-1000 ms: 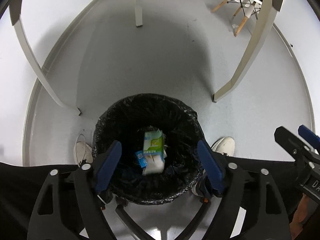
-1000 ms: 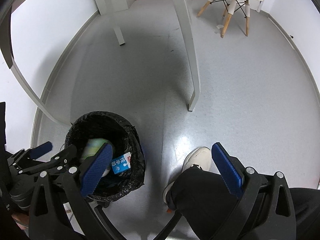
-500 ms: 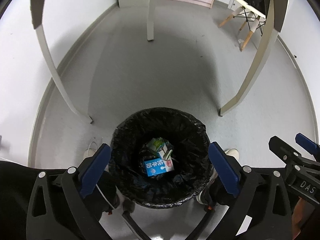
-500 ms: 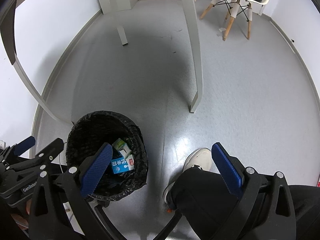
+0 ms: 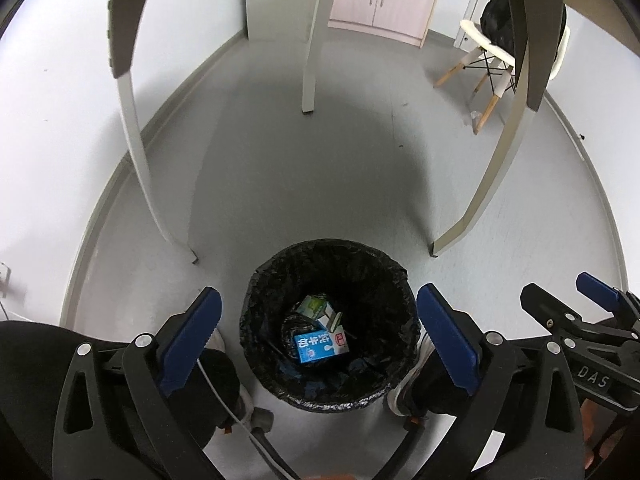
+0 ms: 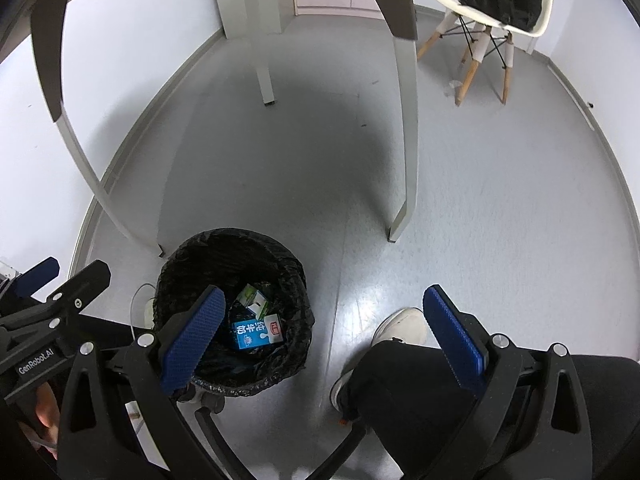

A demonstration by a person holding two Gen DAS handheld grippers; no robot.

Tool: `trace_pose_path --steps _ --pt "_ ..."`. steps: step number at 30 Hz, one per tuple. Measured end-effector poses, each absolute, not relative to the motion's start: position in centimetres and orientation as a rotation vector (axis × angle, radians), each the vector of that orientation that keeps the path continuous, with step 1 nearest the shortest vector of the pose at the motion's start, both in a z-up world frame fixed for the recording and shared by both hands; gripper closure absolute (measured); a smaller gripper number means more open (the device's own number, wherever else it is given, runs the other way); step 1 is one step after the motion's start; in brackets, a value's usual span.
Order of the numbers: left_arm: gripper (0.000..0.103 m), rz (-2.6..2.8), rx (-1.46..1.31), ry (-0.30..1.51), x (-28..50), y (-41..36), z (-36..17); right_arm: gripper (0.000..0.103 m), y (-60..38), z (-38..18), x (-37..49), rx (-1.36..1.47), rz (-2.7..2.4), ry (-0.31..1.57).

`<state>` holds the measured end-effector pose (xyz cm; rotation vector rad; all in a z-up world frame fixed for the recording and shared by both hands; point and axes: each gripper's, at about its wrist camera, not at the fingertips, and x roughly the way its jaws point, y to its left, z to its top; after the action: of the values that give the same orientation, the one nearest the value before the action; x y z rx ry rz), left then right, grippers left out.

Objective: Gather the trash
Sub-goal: 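Raise both open tools back up toward the table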

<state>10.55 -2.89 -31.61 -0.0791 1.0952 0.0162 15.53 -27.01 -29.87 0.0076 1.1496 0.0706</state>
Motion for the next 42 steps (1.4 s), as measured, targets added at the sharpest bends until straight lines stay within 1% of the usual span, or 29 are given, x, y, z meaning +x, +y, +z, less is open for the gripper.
trace_pose_path --steps 10,21,28,42 --pt "0.007 0.026 -0.081 1.032 7.4 -1.5 -27.9 0.008 -26.2 -25.4 12.7 0.011 0.098 1.066" --pt "0.007 0.021 -0.086 0.952 3.1 -0.9 -22.7 0.008 -26.9 -20.1 8.7 0.002 0.100 0.970" --pt "0.007 0.015 -0.095 0.907 1.2 -0.8 -19.6 0.008 -27.1 -15.5 6.6 -0.010 0.089 0.884" --pt "0.007 0.017 -0.081 0.797 -2.7 -0.5 -11.8 0.008 -27.4 -7.0 2.9 -0.024 0.109 0.730"
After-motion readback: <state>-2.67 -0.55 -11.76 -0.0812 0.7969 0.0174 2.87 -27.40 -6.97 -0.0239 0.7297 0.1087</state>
